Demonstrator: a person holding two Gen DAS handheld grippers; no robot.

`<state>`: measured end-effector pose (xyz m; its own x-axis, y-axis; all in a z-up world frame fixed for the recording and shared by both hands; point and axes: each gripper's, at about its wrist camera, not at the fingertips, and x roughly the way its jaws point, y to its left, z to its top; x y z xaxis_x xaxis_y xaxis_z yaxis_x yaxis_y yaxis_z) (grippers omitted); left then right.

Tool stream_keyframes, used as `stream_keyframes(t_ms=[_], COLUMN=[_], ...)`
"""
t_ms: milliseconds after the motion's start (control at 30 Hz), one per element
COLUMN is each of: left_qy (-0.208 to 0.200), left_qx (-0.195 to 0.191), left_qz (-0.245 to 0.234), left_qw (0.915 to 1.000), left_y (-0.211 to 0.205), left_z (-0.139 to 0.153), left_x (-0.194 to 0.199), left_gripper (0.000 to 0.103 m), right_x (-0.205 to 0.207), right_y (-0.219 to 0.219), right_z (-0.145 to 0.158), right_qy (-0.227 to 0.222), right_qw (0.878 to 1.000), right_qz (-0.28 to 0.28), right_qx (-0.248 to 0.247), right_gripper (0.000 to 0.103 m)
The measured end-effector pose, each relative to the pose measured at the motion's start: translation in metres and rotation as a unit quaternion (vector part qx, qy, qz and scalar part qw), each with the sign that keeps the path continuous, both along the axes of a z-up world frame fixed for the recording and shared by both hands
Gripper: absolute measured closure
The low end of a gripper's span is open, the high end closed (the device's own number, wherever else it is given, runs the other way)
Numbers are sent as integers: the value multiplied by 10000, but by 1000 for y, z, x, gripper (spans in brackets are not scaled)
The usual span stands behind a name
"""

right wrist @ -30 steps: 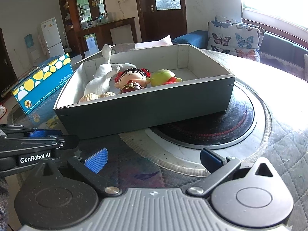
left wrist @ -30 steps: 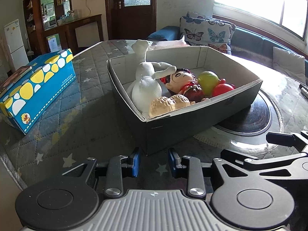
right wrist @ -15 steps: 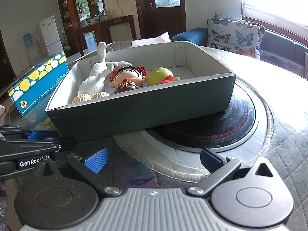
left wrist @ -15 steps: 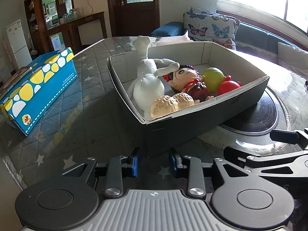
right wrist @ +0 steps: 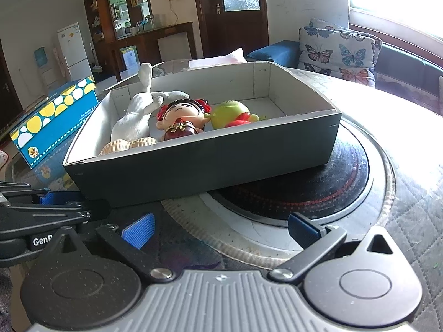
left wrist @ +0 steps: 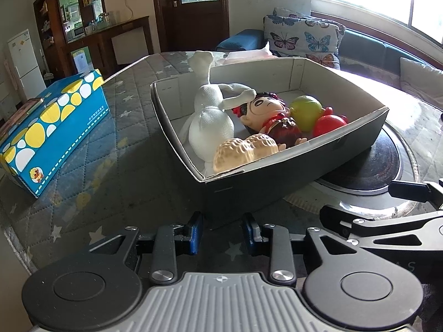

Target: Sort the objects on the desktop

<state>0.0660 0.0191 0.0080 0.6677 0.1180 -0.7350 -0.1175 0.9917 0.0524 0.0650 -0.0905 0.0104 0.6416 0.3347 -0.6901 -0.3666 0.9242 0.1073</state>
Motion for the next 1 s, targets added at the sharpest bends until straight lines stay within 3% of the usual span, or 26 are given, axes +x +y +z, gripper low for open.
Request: stream_keyframes(t_ms=[1000], left_qy=[4], left_qx=[-47], left_qz=[151], left_qw=[9999], left_y=[1], left_z=[1], left_x=[1], left_gripper=[71], right_x=[5], right_y=[6], right_z=[2], right_qy=[-35], right_qw=[9999], right_qz=[79], right_qx=[-88], right_gripper=[0])
